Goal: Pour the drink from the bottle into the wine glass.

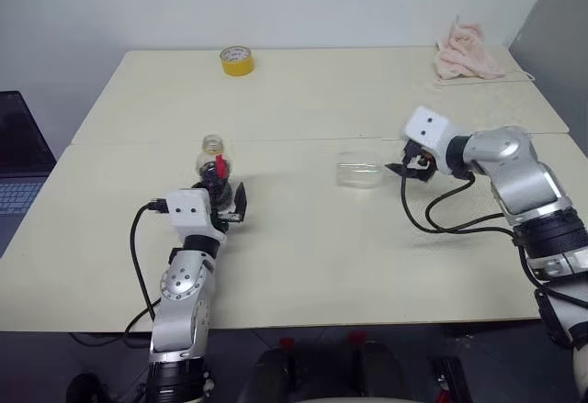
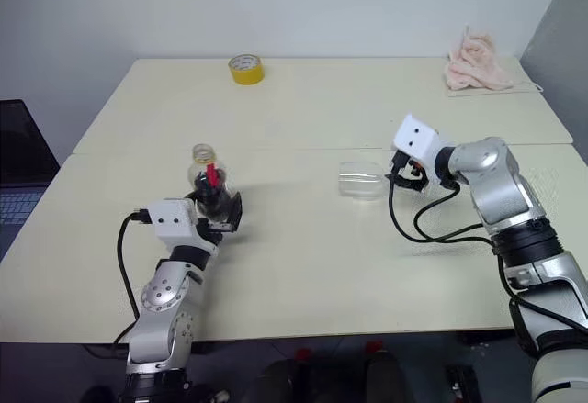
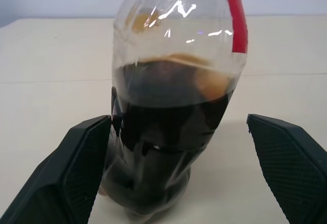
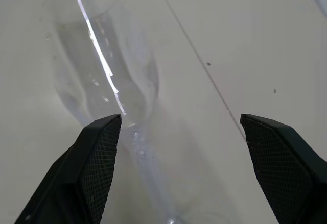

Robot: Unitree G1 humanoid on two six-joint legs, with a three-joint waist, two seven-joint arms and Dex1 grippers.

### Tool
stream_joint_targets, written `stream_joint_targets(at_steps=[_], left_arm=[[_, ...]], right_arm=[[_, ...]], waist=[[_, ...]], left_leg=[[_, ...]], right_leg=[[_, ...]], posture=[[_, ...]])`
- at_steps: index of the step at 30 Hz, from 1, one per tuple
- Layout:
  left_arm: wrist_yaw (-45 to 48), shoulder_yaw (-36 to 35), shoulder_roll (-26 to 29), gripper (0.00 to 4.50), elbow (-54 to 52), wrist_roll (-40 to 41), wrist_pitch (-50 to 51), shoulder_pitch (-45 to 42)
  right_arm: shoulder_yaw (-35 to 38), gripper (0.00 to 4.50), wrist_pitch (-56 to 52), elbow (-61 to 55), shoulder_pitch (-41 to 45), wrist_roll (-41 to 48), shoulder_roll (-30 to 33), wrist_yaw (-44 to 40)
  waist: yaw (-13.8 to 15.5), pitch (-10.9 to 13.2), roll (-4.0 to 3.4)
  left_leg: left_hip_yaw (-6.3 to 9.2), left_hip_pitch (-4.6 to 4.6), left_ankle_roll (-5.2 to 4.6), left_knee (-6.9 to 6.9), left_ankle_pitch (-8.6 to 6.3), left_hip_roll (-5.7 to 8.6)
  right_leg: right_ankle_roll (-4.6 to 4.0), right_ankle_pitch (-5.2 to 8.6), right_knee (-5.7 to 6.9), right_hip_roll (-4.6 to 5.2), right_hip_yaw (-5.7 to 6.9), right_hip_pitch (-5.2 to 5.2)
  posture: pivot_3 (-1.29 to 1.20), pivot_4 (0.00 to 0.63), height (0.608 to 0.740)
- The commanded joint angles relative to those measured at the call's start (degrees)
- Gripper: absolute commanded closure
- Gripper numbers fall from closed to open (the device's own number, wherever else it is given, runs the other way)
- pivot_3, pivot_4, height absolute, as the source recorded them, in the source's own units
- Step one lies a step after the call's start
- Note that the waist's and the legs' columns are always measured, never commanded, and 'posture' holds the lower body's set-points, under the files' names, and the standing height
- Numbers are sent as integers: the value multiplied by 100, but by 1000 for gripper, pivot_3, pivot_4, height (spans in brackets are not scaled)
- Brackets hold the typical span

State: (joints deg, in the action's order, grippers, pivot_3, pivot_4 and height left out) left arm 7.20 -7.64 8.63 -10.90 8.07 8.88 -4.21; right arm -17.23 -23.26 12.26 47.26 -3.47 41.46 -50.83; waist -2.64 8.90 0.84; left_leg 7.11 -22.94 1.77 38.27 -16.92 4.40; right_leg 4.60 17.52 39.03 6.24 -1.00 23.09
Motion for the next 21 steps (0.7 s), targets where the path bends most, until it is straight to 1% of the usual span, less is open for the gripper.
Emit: stream_joint_targets(at_steps=[1,6,12,21], left_arm=[[99,-10,174,0,-340,-22,74,-13],[16,-117,219,0,-332,-53,75,-22],[-39,-80,176,0,-407,-83,45,51],[-33,-370,285,0,-1018,83,282,388]], right_arm=[[-89,525,277,91,59,-173,-44,-170],[-43,525,379,320,158,-316,-220,-150],[6,525,450,446,173,-409,-241,-138],[-54,525,390,559,158,-574,-238,-191]], waist=[[2,0,0],[3,0,0],[18,0,0],[36,0,0]], left_leg=[[-1,1,0,0,0,0],[0,0,0,0,0,0],[0,0,0,2,0,0],[-1,1,0,1,0,0]], right_leg=[[0,0,0,0,-1,0],[0,0,0,0,0,1],[0,0,0,0,-1,1],[0,0,0,0,-2,1]], posture=[[0,150,740],[0,150,740],[0,150,740],[0,150,740]])
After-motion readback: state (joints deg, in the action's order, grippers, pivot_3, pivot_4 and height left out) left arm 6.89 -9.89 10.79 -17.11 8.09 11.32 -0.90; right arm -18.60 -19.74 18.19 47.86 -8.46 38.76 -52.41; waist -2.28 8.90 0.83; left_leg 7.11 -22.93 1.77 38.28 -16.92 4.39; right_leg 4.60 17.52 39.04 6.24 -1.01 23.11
